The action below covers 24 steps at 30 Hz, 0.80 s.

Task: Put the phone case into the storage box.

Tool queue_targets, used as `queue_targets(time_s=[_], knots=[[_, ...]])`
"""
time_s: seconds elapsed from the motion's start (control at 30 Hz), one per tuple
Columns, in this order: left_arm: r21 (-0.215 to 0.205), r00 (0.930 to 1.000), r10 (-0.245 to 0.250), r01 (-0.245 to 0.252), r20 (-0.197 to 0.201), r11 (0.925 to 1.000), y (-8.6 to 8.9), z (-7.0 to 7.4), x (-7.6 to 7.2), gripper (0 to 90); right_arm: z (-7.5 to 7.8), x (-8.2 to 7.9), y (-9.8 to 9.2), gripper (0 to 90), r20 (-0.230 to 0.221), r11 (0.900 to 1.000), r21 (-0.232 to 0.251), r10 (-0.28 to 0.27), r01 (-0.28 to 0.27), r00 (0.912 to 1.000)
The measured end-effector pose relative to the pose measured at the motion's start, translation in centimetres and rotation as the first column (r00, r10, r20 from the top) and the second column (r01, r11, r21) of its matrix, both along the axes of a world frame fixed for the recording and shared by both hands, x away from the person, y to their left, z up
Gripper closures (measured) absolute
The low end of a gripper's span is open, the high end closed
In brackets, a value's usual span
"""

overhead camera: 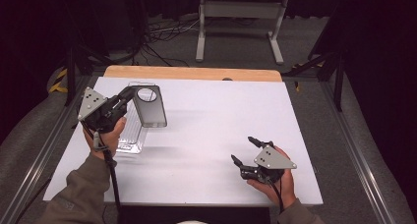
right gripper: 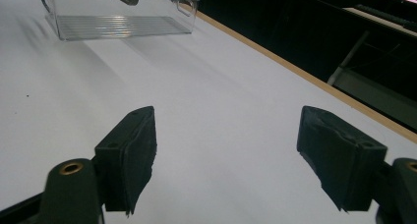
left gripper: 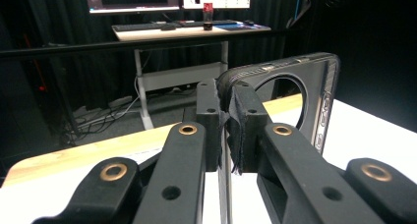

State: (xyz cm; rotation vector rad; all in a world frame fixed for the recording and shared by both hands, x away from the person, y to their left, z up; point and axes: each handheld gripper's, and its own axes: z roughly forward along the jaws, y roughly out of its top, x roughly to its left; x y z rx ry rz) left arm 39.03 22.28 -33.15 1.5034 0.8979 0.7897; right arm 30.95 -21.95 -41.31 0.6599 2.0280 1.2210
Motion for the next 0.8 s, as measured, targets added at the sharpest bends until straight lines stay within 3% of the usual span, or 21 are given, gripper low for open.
queue_targets(time_s=[0.47, 0.63, 0.8], knots=[[0.013, 0.9989, 0.046, -0.046, 0.009, 0.9988, 2.3, 0.7, 2.2, 83.9, -0.4, 0.3, 0.4, 24.7, -0.018, 1.000, -0.009, 0.017, -0.017, 0.9997], [0.012, 0.9976, 0.069, -0.069, -0.003, 0.9976, 3.6, 1.1, 3.8, 83.9, -0.7, 0.5, 0.5, 24.6, -0.031, 0.999, -0.012, 0.039, -0.039, 0.9988], [0.039, 0.9954, 0.094, -0.093, -0.018, 0.9949, 4.2, 1.1, 5.8, 83.9, -0.9, 0.6, 0.7, 24.8, -0.046, 0.999, -0.018, 0.047, -0.047, 0.9978]])
